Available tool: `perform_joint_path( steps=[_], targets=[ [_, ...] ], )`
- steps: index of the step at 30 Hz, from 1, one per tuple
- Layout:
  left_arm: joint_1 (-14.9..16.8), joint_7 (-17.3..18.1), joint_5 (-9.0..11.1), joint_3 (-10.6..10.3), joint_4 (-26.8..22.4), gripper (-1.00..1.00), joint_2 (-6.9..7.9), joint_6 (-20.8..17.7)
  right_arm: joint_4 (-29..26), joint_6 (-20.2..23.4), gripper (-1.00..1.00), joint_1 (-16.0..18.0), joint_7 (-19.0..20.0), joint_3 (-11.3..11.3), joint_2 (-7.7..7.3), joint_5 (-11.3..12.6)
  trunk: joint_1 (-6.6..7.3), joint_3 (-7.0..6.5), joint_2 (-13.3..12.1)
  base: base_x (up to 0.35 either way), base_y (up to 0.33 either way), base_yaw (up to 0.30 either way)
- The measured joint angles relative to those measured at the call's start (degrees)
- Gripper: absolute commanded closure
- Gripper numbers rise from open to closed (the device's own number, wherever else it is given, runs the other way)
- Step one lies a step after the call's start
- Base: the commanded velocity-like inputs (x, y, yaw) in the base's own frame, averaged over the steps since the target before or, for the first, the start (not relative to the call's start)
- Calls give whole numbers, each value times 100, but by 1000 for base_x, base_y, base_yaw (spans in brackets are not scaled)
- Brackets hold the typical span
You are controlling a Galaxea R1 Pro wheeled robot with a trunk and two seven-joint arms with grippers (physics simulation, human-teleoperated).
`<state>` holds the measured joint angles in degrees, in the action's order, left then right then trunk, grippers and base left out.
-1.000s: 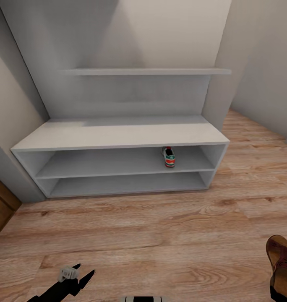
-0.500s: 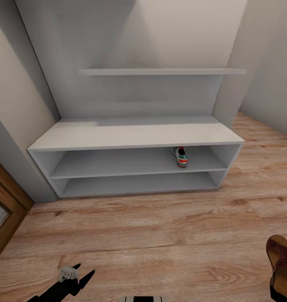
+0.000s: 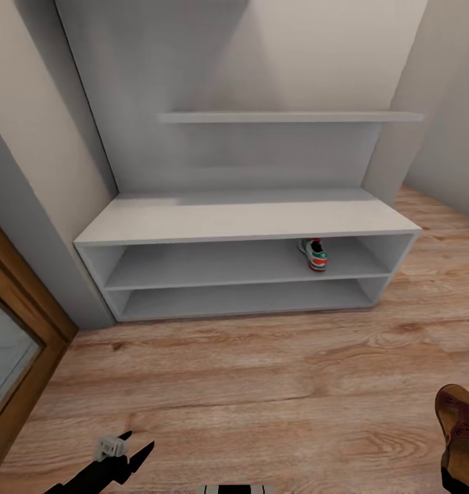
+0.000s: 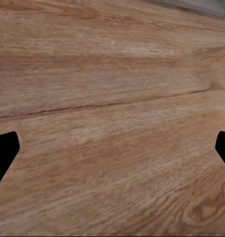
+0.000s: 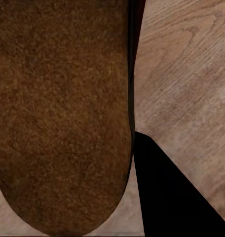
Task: Pick up the two gym shoes and the two sandals from the corridor floor and place them onto the hallstand (shoe rack) in the corridor, making sure they are on the rack and not on the floor. Arrange them so the two gym shoes are next to each other and the two sandals are next to each other.
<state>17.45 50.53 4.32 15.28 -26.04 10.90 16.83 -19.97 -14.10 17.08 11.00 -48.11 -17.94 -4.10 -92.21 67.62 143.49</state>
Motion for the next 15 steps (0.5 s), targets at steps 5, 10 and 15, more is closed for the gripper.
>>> perform_joint_path(
  steps=[5,10,15],
  targets=[
    [1,0,0,7,0,-100,0,-1,-1,0,100,0,0,0,0,0,-1,0,0,-128,298,0],
    [0,0,0,4,0,-100,0,-2,-1,0,100,0,0,0,0,0,-1,0,0,-166,291,0],
    [0,0,1,8,0,-100,4,-1,-1,0,100,0,0,0,0,0,-1,0,0,-183,283,0]
  ],
)
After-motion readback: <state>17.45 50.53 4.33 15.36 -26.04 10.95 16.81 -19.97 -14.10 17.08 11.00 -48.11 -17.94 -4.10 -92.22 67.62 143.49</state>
